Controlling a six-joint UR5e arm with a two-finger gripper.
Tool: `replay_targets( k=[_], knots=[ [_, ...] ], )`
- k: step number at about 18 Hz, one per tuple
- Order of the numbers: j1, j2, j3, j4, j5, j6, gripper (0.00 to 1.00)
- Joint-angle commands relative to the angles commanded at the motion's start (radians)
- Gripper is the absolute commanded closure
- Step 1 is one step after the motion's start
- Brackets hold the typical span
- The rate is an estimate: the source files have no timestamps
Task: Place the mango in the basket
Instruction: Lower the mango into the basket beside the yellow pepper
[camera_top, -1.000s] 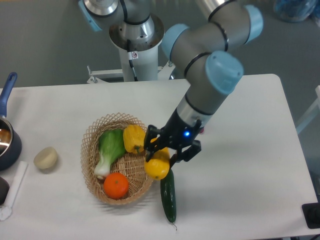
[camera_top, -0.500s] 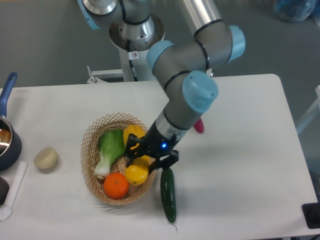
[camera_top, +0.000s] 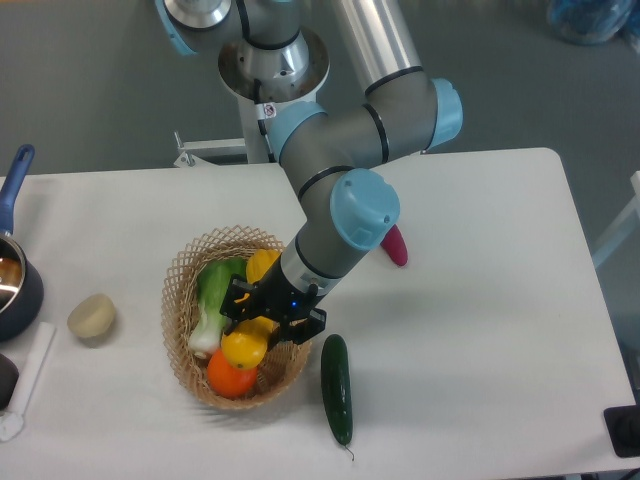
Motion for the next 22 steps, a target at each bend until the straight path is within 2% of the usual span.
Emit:
replay_targets(
  k=[6,10,18,22],
  knots=[
    [0.000,-0.012,-0.034,0.052,0.003,0.000,0.70],
    [0.000,-0.014,-0.069,0.112,0.003,0.000,0.66],
    [-0.002,-0.015,-0.078,0.114,0.003,-0.005,0.62],
    [-0.002,-0.015,-0.083,0.115,0.032,0.002,0.42]
  ],
)
